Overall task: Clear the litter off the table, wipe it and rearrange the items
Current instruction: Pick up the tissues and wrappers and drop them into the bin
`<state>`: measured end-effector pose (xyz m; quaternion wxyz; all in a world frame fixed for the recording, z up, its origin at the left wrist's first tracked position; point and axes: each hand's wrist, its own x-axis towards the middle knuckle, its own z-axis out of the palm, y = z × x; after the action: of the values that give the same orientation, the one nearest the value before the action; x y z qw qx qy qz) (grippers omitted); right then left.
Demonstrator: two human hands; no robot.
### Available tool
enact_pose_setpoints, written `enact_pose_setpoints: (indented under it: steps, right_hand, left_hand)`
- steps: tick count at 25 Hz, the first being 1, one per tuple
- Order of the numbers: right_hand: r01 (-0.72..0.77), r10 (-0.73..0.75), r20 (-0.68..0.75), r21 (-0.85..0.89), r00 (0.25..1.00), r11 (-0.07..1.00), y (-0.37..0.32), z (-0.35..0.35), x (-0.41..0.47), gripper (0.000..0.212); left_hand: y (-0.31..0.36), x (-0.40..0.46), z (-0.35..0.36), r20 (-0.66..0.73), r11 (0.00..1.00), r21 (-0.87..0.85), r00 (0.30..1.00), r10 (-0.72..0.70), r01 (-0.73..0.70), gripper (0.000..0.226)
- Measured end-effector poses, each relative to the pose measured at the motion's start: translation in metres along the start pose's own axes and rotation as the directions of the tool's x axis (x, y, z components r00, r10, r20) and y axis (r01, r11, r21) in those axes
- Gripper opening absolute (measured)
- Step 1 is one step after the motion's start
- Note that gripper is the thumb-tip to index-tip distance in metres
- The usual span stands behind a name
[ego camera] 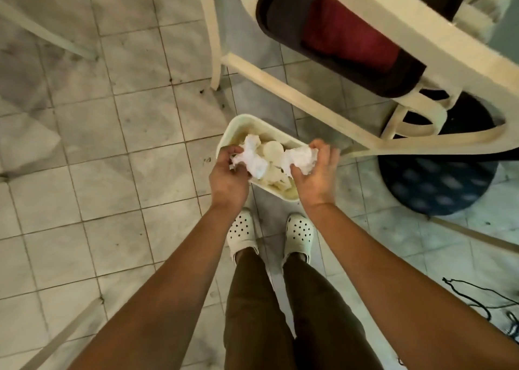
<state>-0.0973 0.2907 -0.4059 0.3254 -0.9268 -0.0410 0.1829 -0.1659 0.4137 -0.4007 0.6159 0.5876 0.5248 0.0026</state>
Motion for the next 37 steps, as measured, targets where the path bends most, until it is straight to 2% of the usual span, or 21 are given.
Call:
enact_pose_setpoints:
  steps: [3,6,8,10,14,17,19,22,26,30,37]
  right_hand:
    - [-0.029,0.033,0.063,-0.066,0.997,0.997,0.022,0.026,0.017,0.055]
    - [-0.171,0.182,0.251,-0.066,0.951,0.983,0.042,0.043,0.021,0.073]
    - [-0.259,0.239,0.296,0.031,0.925,0.965,0.044,0.04,0.009,0.069]
    - [-0.282,0.239,0.281,0.122,0.929,0.952,0.032,0.025,-0.008,0.061]
    - [-0.303,0.246,0.236,0.249,0.94,0.92,-0.026,-0.02,-0.038,0.048]
    - [-0.209,0.136,0.24,0.311,0.961,0.927,-0.09,-0.069,-0.051,0.041]
    - [-0.12,0.051,0.199,0.355,0.979,0.927,-0.137,-0.113,-0.063,0.039]
    - [0.05,-0.073,0.037,0.429,0.997,0.902,-0.199,-0.189,-0.066,0.035]
    - [0.188,-0.147,-0.126,0.439,0.981,0.879,-0.248,-0.311,-0.071,0.031]
    - [0.267,-0.168,-0.296,0.333,0.94,0.904,-0.217,-0.402,-0.094,0.024]
    - [0.149,-0.057,-0.434,0.181,0.899,0.972,-0.08,-0.495,-0.114,0.024]
  left_hand:
    - [-0.016,0.028,0.018,0.02,0.997,0.082,1.0,-0.005,0.004,0.026]
    - [-0.03,0.04,0.023,0.151,0.971,0.203,0.976,-0.156,0.124,0.045]
    - [-0.035,0.033,0.018,0.175,0.957,0.232,0.96,-0.217,0.174,0.045]
    - [-0.031,0.015,0.007,0.163,0.955,0.228,0.96,-0.228,0.188,0.038]
    - [0.023,-0.042,-0.018,0.138,0.965,0.109,0.958,-0.253,0.239,0.026]
    - [0.098,-0.083,-0.035,0.163,0.986,0.046,0.972,-0.167,0.162,0.024]
    - [0.159,-0.122,-0.048,0.185,0.997,0.01,0.98,-0.079,0.078,0.022]
    - [0.237,-0.172,-0.055,0.223,0.997,-0.047,0.973,0.064,-0.055,0.019]
    - [0.308,-0.227,-0.037,0.344,0.982,-0.089,0.92,0.189,-0.168,0.015]
    - [0.336,-0.276,-0.002,0.437,0.965,-0.03,0.864,0.249,-0.262,0.016]
    - [0.343,-0.353,0.108,0.557,0.907,0.12,0.784,0.276,-0.404,0.017]
